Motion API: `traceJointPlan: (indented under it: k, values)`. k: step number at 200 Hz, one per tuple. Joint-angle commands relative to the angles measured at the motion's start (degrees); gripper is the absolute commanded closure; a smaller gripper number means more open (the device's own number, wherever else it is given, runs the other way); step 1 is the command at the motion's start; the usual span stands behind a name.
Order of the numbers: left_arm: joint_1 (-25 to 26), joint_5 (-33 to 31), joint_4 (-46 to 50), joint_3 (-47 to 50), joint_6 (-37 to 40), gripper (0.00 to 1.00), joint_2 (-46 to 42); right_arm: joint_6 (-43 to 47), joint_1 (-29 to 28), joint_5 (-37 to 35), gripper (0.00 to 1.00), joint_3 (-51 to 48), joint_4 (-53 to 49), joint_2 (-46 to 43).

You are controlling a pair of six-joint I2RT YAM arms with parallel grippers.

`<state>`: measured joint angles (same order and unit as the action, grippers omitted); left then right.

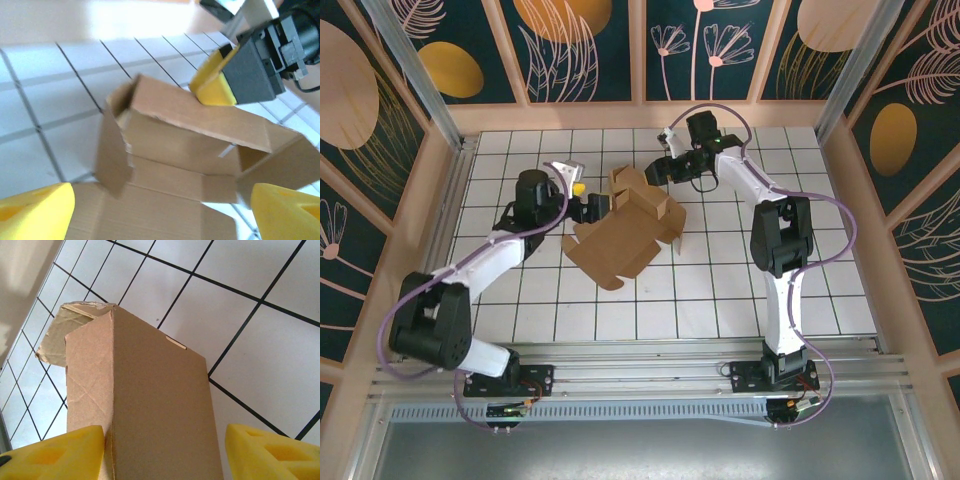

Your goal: Fold the paper box

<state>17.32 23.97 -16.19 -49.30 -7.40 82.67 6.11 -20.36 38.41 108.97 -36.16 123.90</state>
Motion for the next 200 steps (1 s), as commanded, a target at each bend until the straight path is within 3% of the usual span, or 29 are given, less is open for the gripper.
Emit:
traceJointPlan:
  k: [1,15,36,60,100,127,200]
  values:
    - [0.05,-13.06,-1.64,1.09,18.39,0.05,0.74,1.45,-0.29,-3.71,0.35,-0.51,-2.33,-0.85]
    - [-0.22,-17.63,1.34,-2.27,23.14,0.01,4.4,1.53,-0.34,-3.76,0.35,-0.35,-2.67,-0.83]
    - [-1.1,-18.24,7.61,-9.44,29.07,0.01,11.9,1.58,-0.3,-3.98,0.35,-0.49,-2.87,-1.1]
    - [-1.41,-11.81,11.07,-15.97,33.04,0.01,19.49,1.36,-0.53,-3.65,0.35,-0.25,-2.55,-0.95]
    - [-1.43,-0.61,9.33,-19.59,36.08,0.01,24.95,1.71,-0.72,-3.61,0.35,1.31,-3.48,-0.23]
    - [-1.45,2.2,10.6,-23.87,36.6,0.03,30.02,2.04,-0.81,-3.19,0.35,1.42,-3.67,-0.14]
    - [-1.3,8.86,23.09,-37.04,42.04,0.22,37.13,2.48,-1.65,-2.29,0.35,3.46,-4.76,1.93]
